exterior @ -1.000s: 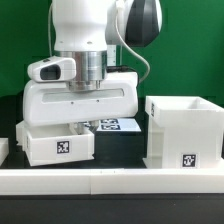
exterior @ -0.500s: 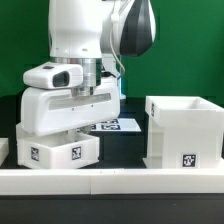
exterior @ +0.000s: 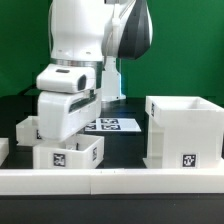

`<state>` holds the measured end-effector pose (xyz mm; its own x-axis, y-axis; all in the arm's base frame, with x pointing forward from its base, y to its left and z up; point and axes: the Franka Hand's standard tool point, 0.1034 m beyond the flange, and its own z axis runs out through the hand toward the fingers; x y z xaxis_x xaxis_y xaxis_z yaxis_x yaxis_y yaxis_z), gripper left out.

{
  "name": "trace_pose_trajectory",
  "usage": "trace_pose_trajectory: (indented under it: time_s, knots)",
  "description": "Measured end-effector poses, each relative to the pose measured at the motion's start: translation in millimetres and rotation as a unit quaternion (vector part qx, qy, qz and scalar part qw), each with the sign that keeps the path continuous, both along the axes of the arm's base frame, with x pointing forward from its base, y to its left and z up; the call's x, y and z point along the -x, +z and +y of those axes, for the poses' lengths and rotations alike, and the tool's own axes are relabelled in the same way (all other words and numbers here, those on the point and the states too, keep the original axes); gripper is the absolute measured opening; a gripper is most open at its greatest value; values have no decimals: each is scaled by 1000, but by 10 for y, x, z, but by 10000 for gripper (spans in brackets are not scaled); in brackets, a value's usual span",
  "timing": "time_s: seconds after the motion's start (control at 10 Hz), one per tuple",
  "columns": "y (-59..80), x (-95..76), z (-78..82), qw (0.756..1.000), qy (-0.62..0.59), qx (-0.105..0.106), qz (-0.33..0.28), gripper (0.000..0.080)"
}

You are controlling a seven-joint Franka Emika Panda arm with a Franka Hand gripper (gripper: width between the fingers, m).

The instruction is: Assemble drawer

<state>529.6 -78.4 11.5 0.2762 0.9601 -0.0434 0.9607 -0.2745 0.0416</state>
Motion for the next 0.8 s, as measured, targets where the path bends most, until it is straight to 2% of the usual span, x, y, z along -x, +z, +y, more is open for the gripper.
trace_pose_trajectory:
  time_s: [0.3, 0.8]
  knots:
    - [26, -65, 175, 991, 131, 22, 10, 41]
    - [12, -81, 214, 990, 139, 24, 7, 41]
